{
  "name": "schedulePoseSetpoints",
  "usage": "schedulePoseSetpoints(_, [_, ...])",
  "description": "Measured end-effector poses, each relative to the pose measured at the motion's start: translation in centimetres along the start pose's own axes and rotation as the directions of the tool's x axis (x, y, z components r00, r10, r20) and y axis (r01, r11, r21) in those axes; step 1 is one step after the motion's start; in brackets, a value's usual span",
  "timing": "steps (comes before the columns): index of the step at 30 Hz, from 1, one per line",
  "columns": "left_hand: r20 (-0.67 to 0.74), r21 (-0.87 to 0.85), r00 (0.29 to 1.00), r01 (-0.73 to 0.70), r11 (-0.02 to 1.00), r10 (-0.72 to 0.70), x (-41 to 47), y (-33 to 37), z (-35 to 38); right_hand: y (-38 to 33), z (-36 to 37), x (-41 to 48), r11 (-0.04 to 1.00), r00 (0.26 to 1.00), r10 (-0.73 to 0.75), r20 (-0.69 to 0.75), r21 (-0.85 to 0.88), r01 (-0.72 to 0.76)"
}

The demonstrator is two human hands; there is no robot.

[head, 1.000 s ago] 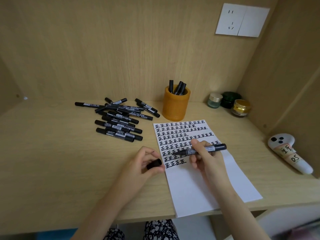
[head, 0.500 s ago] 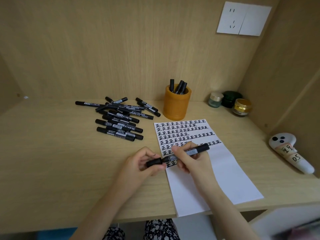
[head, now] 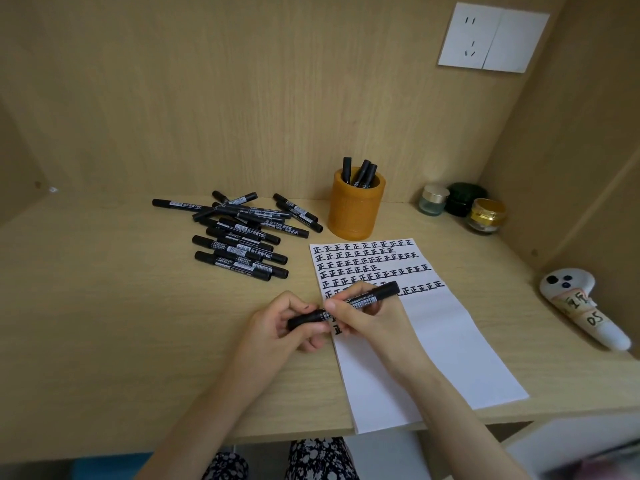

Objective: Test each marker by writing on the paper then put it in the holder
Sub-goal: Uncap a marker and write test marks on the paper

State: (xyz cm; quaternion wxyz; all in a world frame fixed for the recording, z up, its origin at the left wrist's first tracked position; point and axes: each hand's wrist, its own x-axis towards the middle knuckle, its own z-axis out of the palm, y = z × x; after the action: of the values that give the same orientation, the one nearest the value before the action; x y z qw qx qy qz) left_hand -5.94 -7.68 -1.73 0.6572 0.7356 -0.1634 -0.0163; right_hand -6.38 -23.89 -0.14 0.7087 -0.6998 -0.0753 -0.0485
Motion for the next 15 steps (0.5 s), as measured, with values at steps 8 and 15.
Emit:
schedulePoseSetpoints(8, [-0.008,0.063,1.0,-0.028,0.998,0.028,0.1,0.0,0.0,0.7,-0.1,0.5,0.998,0.997,0.053,-0.059,-0.03,-0.054])
schedulePoseSetpoints(15, [-0.074,0.155,0.996,-0.038,0.987,0.05,0.6,0.4,-0.2,0.7,-2.7,1.6,0.669,0.908,-0.415,-0.063,-0.697,0.257])
